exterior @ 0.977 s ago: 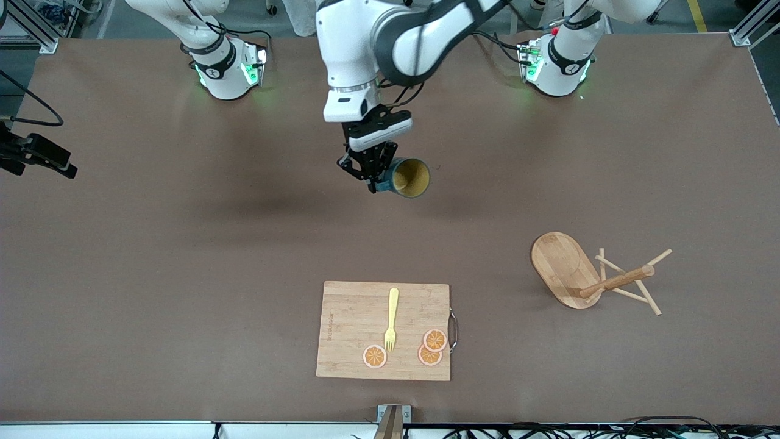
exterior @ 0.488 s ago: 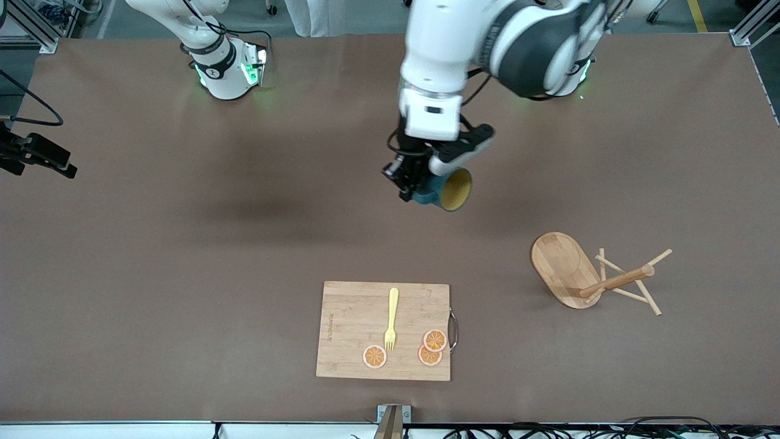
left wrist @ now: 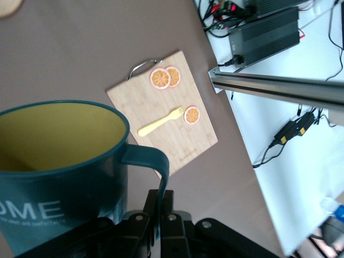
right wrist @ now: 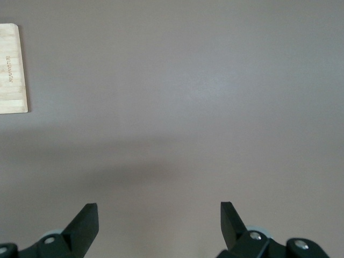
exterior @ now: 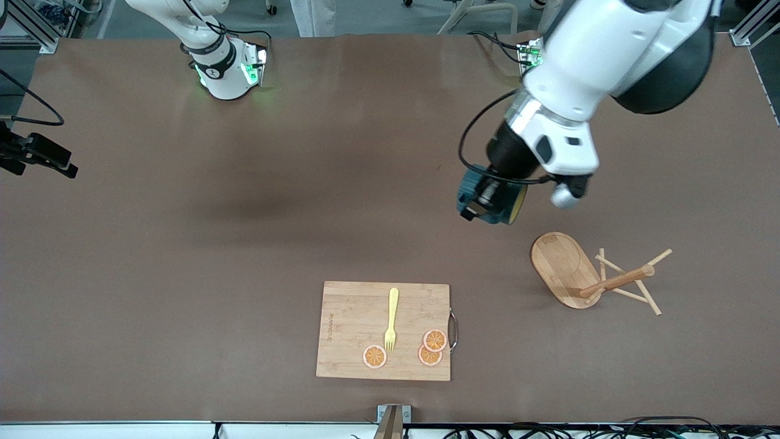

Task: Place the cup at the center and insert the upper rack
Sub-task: 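Lift the mug with the left gripper and carry it to the mug tree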

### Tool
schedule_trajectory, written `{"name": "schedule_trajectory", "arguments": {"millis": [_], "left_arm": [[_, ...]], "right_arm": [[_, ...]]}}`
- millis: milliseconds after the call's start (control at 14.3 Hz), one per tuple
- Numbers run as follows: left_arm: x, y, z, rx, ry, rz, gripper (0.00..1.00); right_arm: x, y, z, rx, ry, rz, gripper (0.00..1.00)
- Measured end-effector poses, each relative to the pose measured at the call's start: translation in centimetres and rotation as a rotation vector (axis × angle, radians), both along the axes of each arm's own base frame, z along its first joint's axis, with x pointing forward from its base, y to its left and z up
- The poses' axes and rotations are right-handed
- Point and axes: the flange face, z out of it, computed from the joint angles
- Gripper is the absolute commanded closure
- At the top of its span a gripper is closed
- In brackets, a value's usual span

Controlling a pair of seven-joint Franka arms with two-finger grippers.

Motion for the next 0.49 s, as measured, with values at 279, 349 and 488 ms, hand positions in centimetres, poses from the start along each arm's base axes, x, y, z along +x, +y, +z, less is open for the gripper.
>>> {"name": "schedule_trajectory", "arguments": {"millis": [279, 349, 488], "left_arm": [[2.7, 7.1, -1.7, -0.176, 0.124, 0.108, 1.0], [2.9, 8.3, -2.8, -0.192, 0.144, 0.108, 1.0], [3.1, 10.7, -5.1, -0.222, 0.174, 0.095, 1.0]], "right_arm": [[0.0, 0.1, 0.0, 0.0, 0.001, 0.001, 0.0], [0.0, 0.1, 0.0, 0.0, 0.001, 0.001, 0.0], [0.0, 0.1, 0.0, 0.0, 0.001, 0.001, 0.0]]}}
